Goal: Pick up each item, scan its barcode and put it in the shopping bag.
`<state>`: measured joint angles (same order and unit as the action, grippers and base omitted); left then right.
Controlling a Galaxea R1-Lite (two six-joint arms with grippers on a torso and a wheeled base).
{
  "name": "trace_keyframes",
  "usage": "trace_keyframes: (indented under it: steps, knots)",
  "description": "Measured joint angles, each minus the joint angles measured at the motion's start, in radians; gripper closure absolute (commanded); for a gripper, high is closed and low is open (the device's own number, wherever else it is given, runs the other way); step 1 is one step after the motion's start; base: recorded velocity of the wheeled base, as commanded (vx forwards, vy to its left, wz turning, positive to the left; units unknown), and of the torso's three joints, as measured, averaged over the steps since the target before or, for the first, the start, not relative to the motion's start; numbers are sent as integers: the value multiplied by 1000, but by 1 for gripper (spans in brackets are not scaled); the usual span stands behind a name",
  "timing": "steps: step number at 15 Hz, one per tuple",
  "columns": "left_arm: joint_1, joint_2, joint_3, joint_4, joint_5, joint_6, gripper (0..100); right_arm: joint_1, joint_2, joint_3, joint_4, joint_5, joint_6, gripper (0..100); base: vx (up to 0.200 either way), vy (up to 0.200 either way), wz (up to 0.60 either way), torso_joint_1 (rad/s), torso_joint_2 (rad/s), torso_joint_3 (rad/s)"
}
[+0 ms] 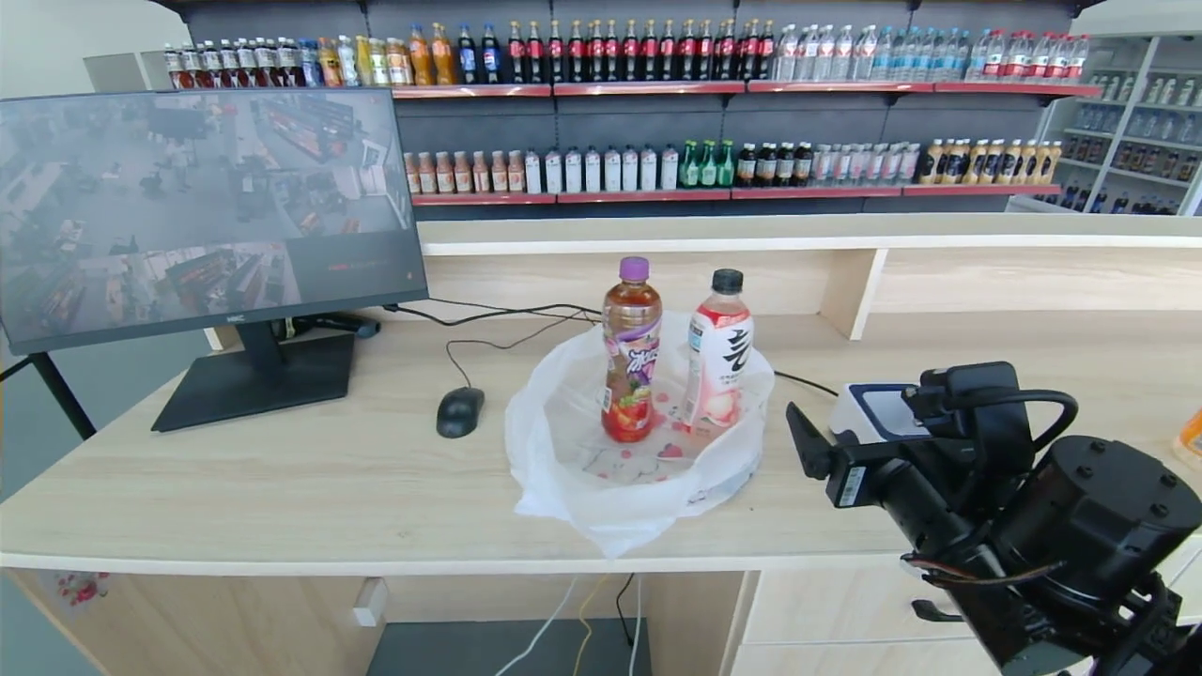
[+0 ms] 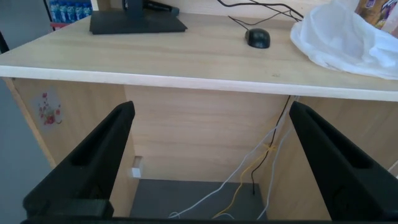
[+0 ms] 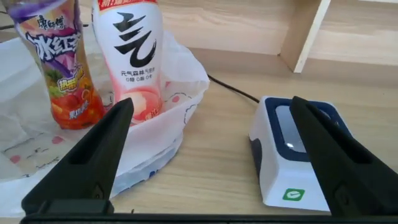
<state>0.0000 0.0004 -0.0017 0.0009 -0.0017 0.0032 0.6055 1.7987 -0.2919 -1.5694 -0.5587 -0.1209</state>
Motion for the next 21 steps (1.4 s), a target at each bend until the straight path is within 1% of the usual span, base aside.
trace_keyframes:
  steps: [21]
  knots:
    - [1, 0, 0, 1, 0, -2, 0, -1, -14, 0, 0, 0, 5, 0, 0, -200, 0, 3, 1, 4]
